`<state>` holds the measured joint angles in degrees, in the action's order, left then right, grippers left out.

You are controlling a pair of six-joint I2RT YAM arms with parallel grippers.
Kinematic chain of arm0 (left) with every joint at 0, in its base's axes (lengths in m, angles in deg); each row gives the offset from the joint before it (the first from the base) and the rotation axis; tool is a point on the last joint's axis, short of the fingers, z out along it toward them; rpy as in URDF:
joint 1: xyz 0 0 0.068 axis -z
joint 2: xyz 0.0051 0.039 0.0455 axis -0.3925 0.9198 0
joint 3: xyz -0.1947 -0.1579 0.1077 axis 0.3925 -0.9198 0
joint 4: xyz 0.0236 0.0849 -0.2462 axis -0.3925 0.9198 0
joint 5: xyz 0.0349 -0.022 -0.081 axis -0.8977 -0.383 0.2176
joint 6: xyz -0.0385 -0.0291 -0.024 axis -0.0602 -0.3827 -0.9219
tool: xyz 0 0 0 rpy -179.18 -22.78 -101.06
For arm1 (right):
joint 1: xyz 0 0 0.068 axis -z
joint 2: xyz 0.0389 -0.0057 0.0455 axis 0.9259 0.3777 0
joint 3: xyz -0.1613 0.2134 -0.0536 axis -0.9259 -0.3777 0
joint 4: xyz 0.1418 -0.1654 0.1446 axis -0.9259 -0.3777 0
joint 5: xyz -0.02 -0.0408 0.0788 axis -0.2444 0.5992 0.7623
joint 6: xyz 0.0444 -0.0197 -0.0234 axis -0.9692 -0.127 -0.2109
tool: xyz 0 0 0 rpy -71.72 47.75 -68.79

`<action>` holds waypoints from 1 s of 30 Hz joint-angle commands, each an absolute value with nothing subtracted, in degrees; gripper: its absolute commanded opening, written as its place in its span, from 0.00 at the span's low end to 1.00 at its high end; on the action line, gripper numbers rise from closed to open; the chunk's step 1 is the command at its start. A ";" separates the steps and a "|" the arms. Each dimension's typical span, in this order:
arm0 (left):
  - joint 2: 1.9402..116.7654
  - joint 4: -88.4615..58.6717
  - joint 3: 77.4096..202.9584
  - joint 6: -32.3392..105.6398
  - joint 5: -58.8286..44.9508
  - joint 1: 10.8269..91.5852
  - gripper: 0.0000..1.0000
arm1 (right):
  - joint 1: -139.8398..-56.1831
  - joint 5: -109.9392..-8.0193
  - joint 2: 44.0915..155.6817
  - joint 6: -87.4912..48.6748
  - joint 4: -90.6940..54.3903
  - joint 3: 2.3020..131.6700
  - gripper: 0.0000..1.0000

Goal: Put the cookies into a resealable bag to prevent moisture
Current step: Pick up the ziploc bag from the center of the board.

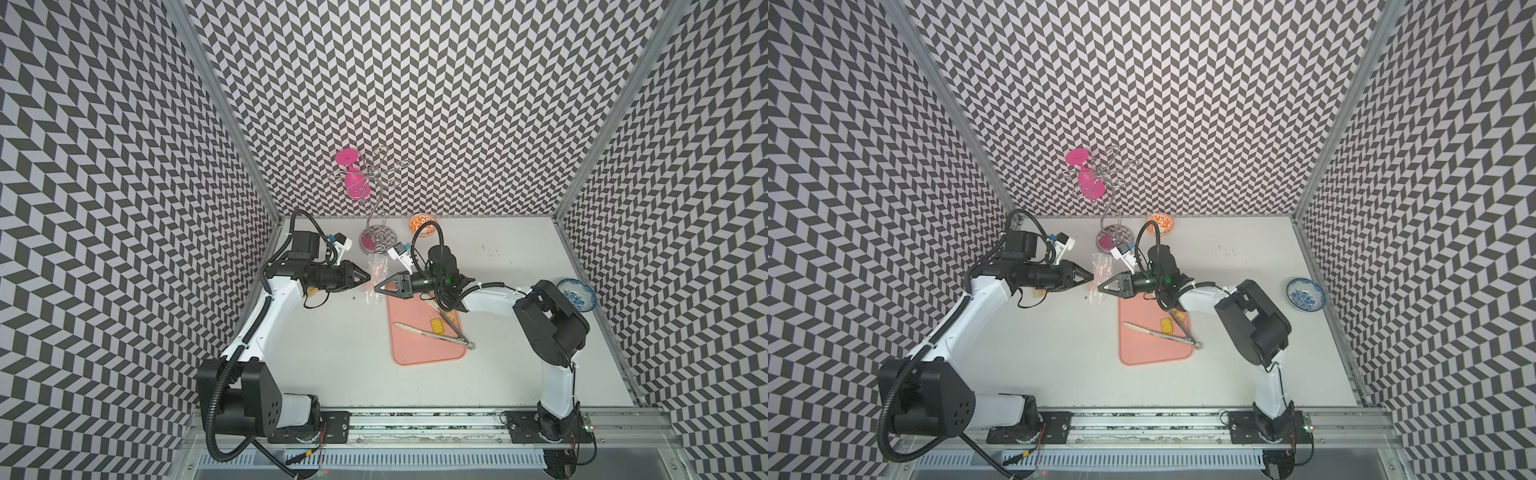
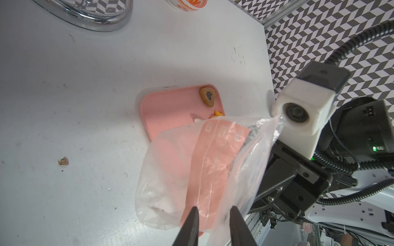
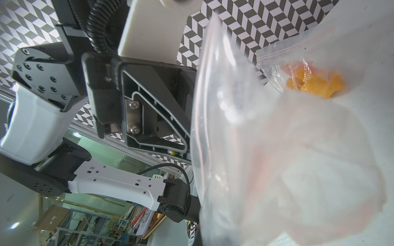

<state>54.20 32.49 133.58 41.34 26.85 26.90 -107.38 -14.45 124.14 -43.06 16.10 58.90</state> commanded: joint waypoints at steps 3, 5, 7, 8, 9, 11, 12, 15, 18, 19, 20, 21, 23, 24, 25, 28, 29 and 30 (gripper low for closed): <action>53.88 30.08 132.34 40.80 28.78 27.40 0.27 | -107.36 -13.06 123.88 -44.14 20.56 58.73 0.00; 54.89 30.07 132.18 41.12 28.82 27.47 0.27 | -107.37 -12.87 123.90 -44.05 20.47 59.04 0.00; 55.67 29.74 132.44 41.13 28.99 27.72 0.27 | -107.44 -12.55 123.78 -44.16 20.51 59.14 0.00; 55.94 29.37 132.88 41.10 29.17 28.07 0.27 | -107.49 -12.39 123.71 -44.13 20.55 59.09 0.00; 56.08 29.07 133.39 40.99 29.58 28.48 0.27 | -107.55 -12.32 123.65 -44.13 20.57 59.12 0.00; 56.36 28.36 133.98 40.75 30.21 29.06 0.27 | -107.62 -12.27 123.66 -44.13 20.46 59.10 0.00; 56.65 28.25 134.07 40.83 30.31 29.32 0.27 | -107.62 -12.22 123.77 -44.19 20.48 59.13 0.00; 56.79 28.14 133.97 40.81 30.81 29.41 0.25 | -107.63 -12.20 123.88 -43.90 20.02 59.22 0.00; 56.45 27.63 133.63 40.56 31.10 29.44 0.23 | -107.62 -12.43 124.04 -43.68 19.48 59.30 0.00; 56.34 27.38 133.58 40.51 31.15 29.44 0.21 | -107.62 -12.28 124.09 -43.69 19.48 59.39 0.00; 56.26 27.35 133.50 40.42 31.42 29.48 0.17 | -107.62 -12.18 124.22 -43.85 19.64 59.46 0.00; 56.21 27.21 133.44 40.32 31.77 29.47 0.13 | -107.62 -12.18 124.30 -43.90 19.67 59.48 0.00; 56.00 27.32 133.57 40.47 31.49 29.53 0.05 | -107.65 -12.43 124.24 -43.62 19.32 59.47 0.00; 55.85 27.58 133.76 40.81 31.16 29.52 0.02 | -107.63 -12.63 124.16 -43.25 18.82 59.50 0.00; 55.79 28.14 133.95 41.18 30.48 29.44 0.00 | -107.58 -12.87 124.10 -42.84 18.30 59.49 0.00; 55.39 29.11 134.70 41.72 27.81 29.27 0.00 | -107.37 -14.46 123.66 -40.35 15.00 59.75 0.13; 55.25 29.59 135.07 41.76 26.37 29.26 0.00 | -107.29 -15.30 123.46 -39.23 13.46 59.96 0.18; 55.09 29.91 135.34 41.87 24.82 29.32 0.00 | -107.27 -16.24 123.31 -37.90 11.55 60.26 0.21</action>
<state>56.65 28.90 132.90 40.61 28.29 29.13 -107.38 -14.12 124.17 -41.42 13.87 58.94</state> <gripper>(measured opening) 0.047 0.198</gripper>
